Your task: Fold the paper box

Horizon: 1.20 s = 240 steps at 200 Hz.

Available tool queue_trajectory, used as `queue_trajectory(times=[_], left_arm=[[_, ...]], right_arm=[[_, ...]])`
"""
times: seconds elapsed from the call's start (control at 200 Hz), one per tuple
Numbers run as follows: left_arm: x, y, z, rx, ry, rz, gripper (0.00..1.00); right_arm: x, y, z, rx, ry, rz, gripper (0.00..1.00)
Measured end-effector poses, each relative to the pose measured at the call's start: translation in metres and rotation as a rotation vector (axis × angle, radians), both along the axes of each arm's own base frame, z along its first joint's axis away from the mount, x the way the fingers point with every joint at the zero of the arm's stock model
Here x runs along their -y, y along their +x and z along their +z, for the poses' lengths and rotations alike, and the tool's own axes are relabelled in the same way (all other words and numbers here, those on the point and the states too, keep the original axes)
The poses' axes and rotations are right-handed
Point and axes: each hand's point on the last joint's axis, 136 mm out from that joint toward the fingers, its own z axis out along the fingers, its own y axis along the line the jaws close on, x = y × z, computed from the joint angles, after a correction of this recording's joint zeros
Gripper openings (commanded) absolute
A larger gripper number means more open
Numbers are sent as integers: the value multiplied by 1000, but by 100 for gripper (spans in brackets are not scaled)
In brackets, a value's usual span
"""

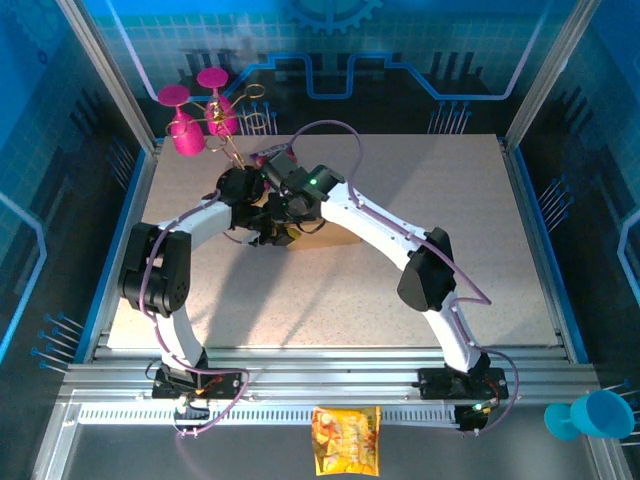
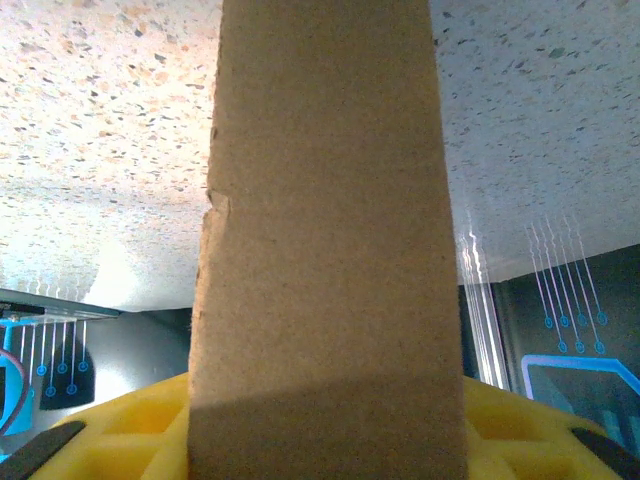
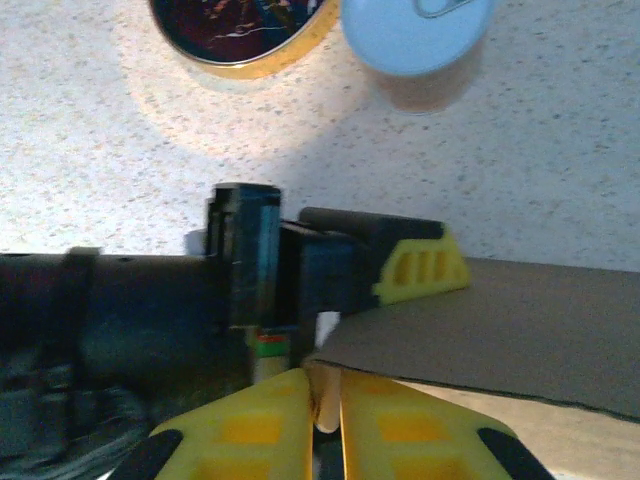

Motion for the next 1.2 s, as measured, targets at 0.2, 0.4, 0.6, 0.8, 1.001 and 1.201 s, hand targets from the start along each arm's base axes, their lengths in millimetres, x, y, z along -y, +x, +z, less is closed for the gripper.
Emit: queue_trajectory(times=[0.2,0.4,0.6,0.8,1.001,1.201], left_arm=[[0,0,0,4,-2,-1,0],[0,0,0,5,-2,-1,0],[1,1,0,15,-11,-4,0],[-1,1,0,23,-33,-5,4],[-4,2,1,27,-54,-1,30],[-6,3,1,36,-66,0,42]], right_arm=[[2,2,0,3,-1,2,11],[1,2,1,6,-1,6,8],[1,1,0,11,6,6,4],[0,1,-1,25,22,7,1],[-4,2,-1,38,48,6,0],[-6,3,-1,42,55,6,0]])
